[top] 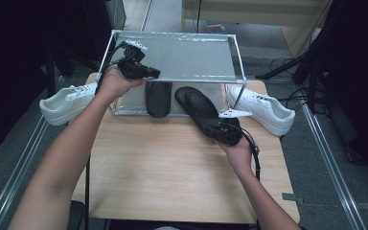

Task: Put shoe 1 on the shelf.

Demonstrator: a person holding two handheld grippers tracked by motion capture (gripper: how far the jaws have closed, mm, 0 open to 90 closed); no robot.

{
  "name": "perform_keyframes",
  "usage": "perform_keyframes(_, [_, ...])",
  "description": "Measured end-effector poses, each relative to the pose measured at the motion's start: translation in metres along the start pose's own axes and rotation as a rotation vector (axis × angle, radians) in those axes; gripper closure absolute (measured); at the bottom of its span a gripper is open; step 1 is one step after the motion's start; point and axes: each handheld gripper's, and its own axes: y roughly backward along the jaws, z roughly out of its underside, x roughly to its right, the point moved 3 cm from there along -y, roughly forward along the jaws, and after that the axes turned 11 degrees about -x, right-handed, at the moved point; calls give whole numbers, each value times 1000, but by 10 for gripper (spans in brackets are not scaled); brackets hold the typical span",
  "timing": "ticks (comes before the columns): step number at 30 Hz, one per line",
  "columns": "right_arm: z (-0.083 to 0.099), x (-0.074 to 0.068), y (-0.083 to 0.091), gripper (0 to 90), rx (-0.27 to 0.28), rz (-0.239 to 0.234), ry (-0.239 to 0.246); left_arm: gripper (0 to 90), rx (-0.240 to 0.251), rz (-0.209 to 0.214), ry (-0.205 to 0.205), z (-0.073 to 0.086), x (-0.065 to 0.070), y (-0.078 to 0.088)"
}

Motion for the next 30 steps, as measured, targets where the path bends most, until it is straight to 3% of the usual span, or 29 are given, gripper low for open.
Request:
perform_keyframes(11, [27, 14, 22, 900, -19, 46, 26, 865, -3, -6, -9, 0, 0, 0])
perform_keyframes(14, [34, 22, 24, 900, -27, 57, 11, 865, -4, -11, -15, 0, 1, 0])
perform_keyframes(18, [41, 31, 24, 900, -50, 79, 0, 865, -4, -12, -14, 0, 1, 0])
perform_keyframes(20, [45, 38, 23, 900, -61, 89, -30, 865, 0, -8, -12, 0, 1, 0])
perform_keyframes(23, [47, 43, 21, 900, -82, 118, -34, 865, 8, -1, -6, 1, 0, 0])
perform_keyframes(30, [47, 51, 14, 900, -98, 137, -60, 865, 12, 0, -5, 2, 0, 0])
